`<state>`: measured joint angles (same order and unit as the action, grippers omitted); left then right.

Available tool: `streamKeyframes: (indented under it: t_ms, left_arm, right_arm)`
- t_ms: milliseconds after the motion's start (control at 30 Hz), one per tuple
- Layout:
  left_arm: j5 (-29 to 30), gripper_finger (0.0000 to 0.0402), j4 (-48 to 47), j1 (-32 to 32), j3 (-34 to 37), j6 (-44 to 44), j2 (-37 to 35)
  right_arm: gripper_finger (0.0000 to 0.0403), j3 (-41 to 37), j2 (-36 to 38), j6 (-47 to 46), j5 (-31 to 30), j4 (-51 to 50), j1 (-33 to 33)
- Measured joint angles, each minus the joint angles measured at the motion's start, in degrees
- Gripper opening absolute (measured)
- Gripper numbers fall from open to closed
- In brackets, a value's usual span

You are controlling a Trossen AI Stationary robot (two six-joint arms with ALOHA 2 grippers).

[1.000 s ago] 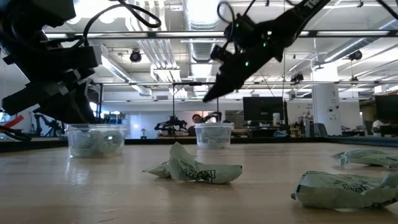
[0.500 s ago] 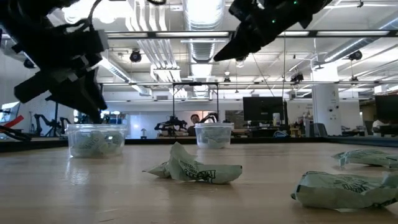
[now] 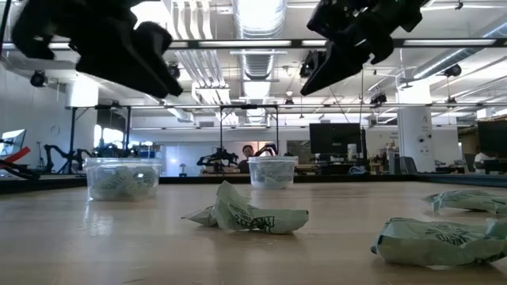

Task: Pick and place items into bin
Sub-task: Put the stevia packet into the large transparent container

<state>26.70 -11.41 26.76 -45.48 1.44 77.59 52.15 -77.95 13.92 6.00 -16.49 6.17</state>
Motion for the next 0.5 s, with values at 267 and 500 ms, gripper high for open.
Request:
streamKeyframes:
  t_ms: [267,500]
  left_arm:
    - [-15.78,0.0144,14.58,0.01,0.80,-11.51,8.58]
    - [-16.54,0.0144,21.36,-0.52,-1.71,-17.21,18.47]
  right_arm:
    - [0.0088,-0.64,0.13,-0.33,0.35,-0.06,-0.85]
    - [0.0079,-0.64,0.17,-0.47,0.50,-0.03,-1.09]
